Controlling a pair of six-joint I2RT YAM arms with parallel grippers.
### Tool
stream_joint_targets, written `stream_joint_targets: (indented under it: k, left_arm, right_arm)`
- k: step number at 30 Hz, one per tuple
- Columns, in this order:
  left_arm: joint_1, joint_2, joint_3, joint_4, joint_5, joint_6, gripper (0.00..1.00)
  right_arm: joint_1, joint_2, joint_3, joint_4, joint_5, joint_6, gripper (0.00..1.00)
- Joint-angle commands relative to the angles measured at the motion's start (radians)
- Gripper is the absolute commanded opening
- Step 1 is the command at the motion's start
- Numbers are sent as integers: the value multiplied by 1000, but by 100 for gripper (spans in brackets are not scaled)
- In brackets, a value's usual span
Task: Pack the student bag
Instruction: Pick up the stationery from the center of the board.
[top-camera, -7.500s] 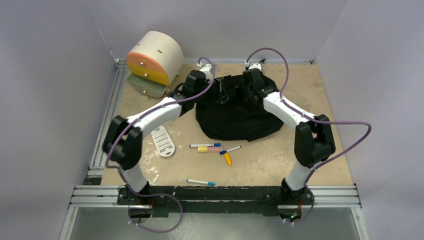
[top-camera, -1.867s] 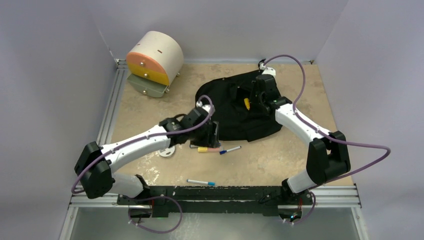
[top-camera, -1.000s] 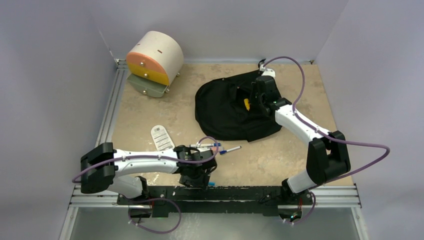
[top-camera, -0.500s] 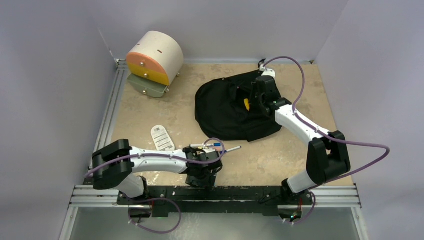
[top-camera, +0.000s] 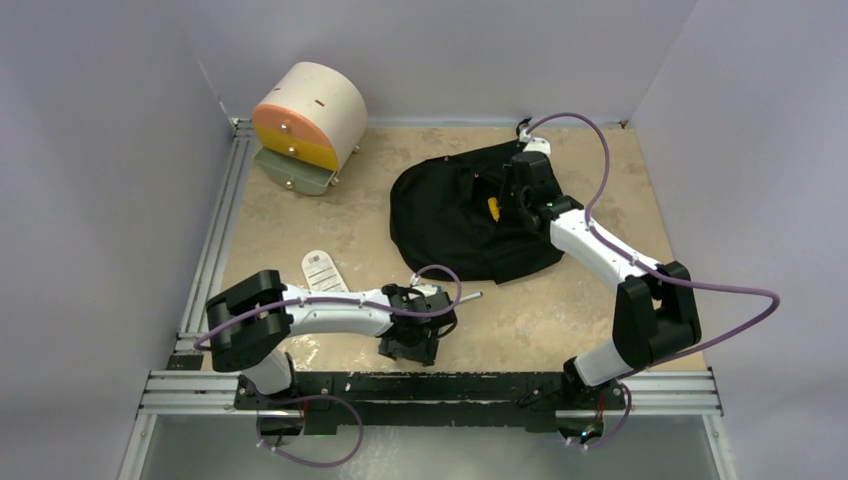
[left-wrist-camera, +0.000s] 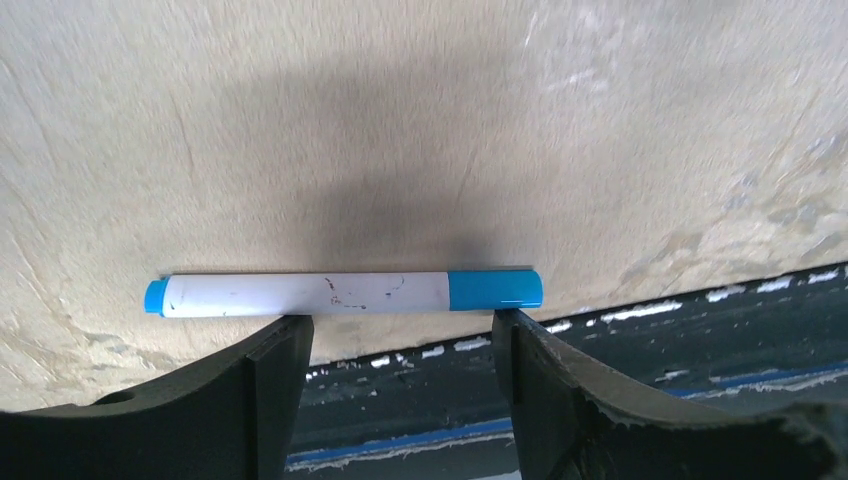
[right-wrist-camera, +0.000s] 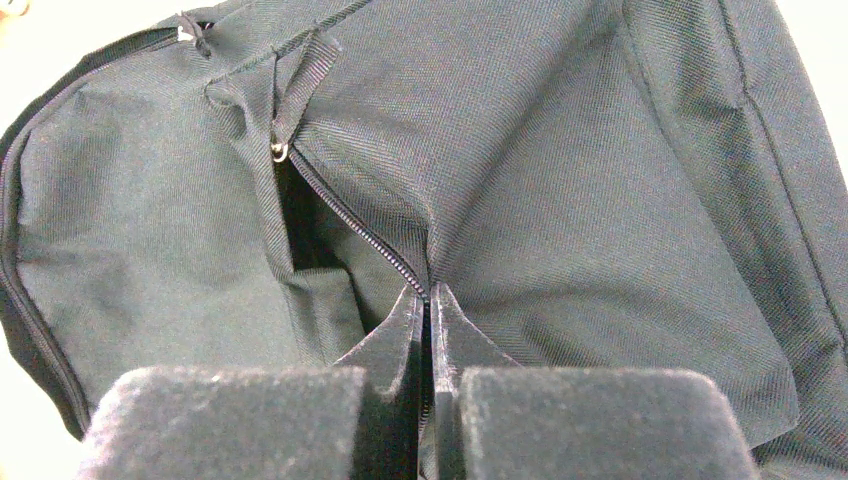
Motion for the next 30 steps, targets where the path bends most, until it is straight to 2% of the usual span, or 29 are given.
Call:
stream_joint_targets:
  k: [1, 7, 12, 19, 25, 30]
  left_arm:
    - [38, 32, 46, 18, -72, 67, 66]
    - [88, -4, 30, 45, -64, 103, 66]
    - [88, -136, -27, 104, -48, 110, 66]
    - [90, -233, -74, 61, -26, -115, 67]
    - [90, -164, -25, -65, -42, -323, 71]
    - [96, -95, -1, -88, -61, -442, 73]
  right_arm:
    - [4, -19, 4, 26, -10, 17, 0]
    - [3, -26, -4, 24, 1, 17, 0]
    - [4, -25, -4, 27, -5, 19, 0]
    - [4, -18, 3, 32, -22, 21, 0]
    - [3, -20, 3, 32, -27, 17, 0]
    - [3, -24, -5, 32, -36, 15, 0]
